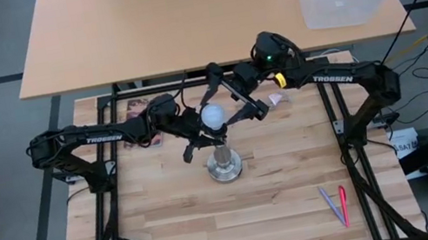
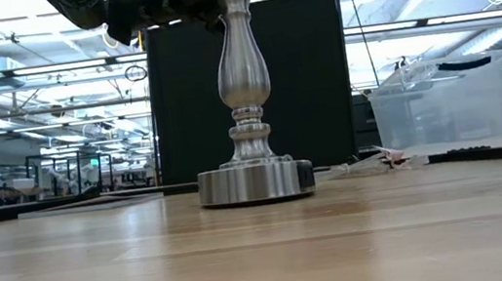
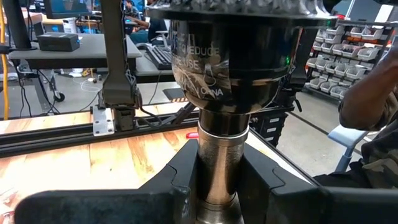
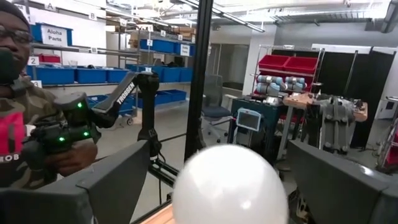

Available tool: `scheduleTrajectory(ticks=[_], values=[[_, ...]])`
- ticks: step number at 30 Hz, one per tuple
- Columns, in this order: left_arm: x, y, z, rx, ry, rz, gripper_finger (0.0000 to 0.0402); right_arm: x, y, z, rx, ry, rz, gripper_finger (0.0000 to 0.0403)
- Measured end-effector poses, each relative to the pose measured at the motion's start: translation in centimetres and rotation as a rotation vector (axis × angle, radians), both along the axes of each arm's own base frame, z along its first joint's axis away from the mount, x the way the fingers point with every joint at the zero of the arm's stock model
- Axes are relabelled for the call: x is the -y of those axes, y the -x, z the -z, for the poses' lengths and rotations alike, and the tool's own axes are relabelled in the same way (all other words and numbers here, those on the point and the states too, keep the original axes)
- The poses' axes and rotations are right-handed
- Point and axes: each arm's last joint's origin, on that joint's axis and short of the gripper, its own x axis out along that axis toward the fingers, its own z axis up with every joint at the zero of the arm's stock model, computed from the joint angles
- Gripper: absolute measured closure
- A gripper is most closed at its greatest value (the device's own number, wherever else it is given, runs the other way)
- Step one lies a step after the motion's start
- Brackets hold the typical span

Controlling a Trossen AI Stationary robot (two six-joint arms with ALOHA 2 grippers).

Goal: Screw lightbulb
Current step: Remove the lightbulb from the lamp

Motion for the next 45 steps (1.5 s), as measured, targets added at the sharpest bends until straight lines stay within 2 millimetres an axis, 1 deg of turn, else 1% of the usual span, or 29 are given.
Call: scheduleTrajectory(ticks=[4,6,8,10,13,15,17,21,26,32,35,38,41,45], values=[[0.1,0.0,0.0,0.000,-0.002,0.001,0.0329,-0.3,0.8,-0.9,0.028,0.012,-0.001,0.0030],[0.3,-0.1,0.0,-0.001,-0.005,-0.009,0.0329,-0.6,1.7,-1.8,0.052,0.020,0.002,0.0030],[0.3,-0.1,0.0,-0.002,-0.007,-0.024,0.0329,-0.7,3.0,-2.9,0.075,0.034,0.023,0.0030],[0.4,-0.2,0.0,-0.005,-0.009,-0.045,0.0329,-1.0,4.4,-3.8,0.080,0.051,0.101,0.0030],[0.6,-0.3,0.0,-0.006,-0.014,-0.084,0.0329,-1.5,6.4,-4.4,0.048,0.116,0.316,0.0030],[0.7,-0.4,0.0,-0.007,-0.019,-0.106,0.0329,-2.1,7.5,-4.5,0.009,0.167,0.446,0.0030],[0.8,-0.4,0.0,-0.005,-0.024,-0.131,0.0329,-2.7,8.5,-4.5,-0.037,0.194,0.506,0.0030],[1.0,-0.6,-0.1,-0.003,-0.033,-0.193,0.0329,-4.0,10.1,-4.7,-0.096,0.202,0.528,0.0030],[1.1,-0.7,-0.1,-0.001,-0.046,-0.261,0.0329,-5.4,11.1,-4.7,-0.150,0.227,0.615,0.0030],[1.5,-0.8,-0.2,0.010,-0.058,-0.272,0.0329,-5.9,12.0,-4.8,-0.172,0.234,0.635,0.0030],[1.6,-0.8,-0.2,0.013,-0.064,-0.267,0.0329,-6.0,13.0,-5.3,-0.164,0.237,0.692,0.0030],[1.7,-0.8,-0.2,0.013,-0.065,-0.268,0.0329,-6.0,14.4,-5.7,-0.158,0.241,0.715,0.0030],[1.7,-0.8,-0.2,0.013,-0.065,-0.269,0.0329,-6.2,16.3,-5.9,-0.132,0.236,0.727,0.0030],[1.7,-0.8,-0.2,0.013,-0.064,-0.269,0.0329,-6.6,19.3,-4.8,-0.078,0.226,0.746,0.0030]])
